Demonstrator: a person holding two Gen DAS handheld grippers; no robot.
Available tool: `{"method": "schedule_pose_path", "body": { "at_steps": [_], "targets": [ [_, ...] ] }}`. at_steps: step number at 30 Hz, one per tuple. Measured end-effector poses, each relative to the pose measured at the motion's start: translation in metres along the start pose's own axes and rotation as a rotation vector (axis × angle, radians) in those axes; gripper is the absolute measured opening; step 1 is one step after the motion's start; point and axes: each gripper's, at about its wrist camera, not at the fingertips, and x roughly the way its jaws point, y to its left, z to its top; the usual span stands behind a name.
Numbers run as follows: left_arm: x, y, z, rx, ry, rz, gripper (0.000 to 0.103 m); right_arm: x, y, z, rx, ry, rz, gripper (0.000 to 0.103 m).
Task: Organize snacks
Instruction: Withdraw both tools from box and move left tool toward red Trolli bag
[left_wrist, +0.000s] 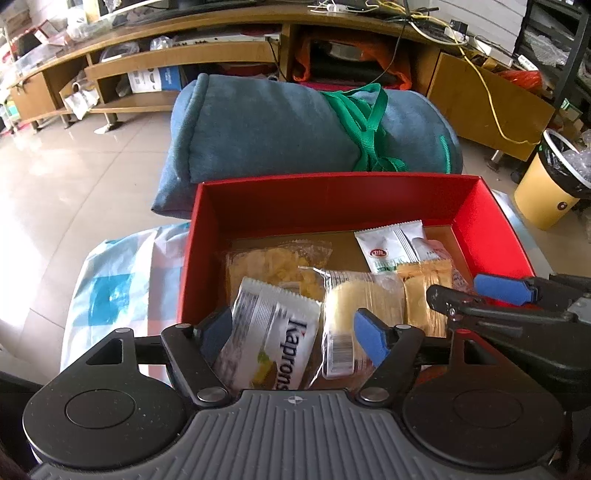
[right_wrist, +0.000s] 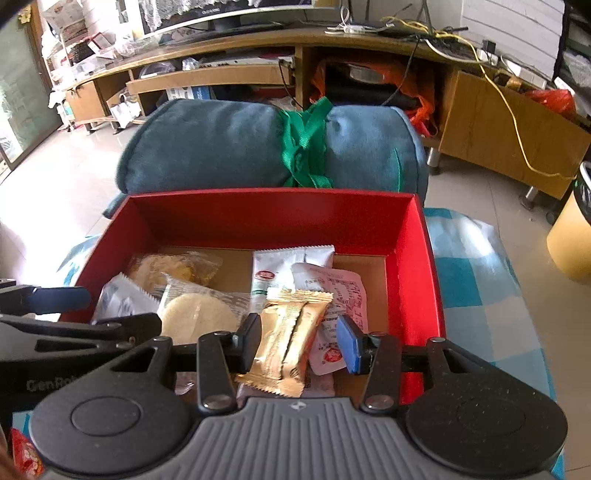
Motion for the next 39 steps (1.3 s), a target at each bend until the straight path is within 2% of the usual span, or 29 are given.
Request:
{"method": "schedule_pose_path", "body": {
  "at_steps": [5, 10, 16, 20, 27, 35, 39],
  "targets": [
    [-0.017, 0.008, -0.014, 0.013, -0.011, 0.0, 0.08, -0.021, 0.014, -0.007, -0.04, -0.025, 0.008, 0.041],
    [-0.037, 0.027, -0.033, -0.024, -0.009, -0.01, 0.08, -0.043, 0.029, -0.02, -0.082, -0.036, 0.031, 0.041],
    [-0.054, 0.047, -0.062, -0.06, 0.019, -0.007, 0.08, -0.056, 0.054, -0.047, -0.139, 0.005, 0.085, 0.042],
    [-0.058, 0.058, -0.085, -0.05, 0.057, 0.009, 0.08, -0.059, 0.071, -0.065, -0.184, 0.038, 0.11, 0.042],
    [-0.058, 0.077, -0.118, 0.015, 0.126, 0.01, 0.08, -0.062, 0.111, -0.095, -0.259, 0.097, 0.182, 0.042],
    [-0.048, 0.087, -0.141, 0.188, 0.248, -0.093, 0.08, -0.062, 0.132, -0.112, -0.267, 0.143, 0.194, 0.042],
    [-0.044, 0.089, -0.144, 0.28, 0.274, -0.122, 0.081, -0.059, 0.14, -0.113, -0.251, 0.166, 0.199, 0.042]
  ]
}}
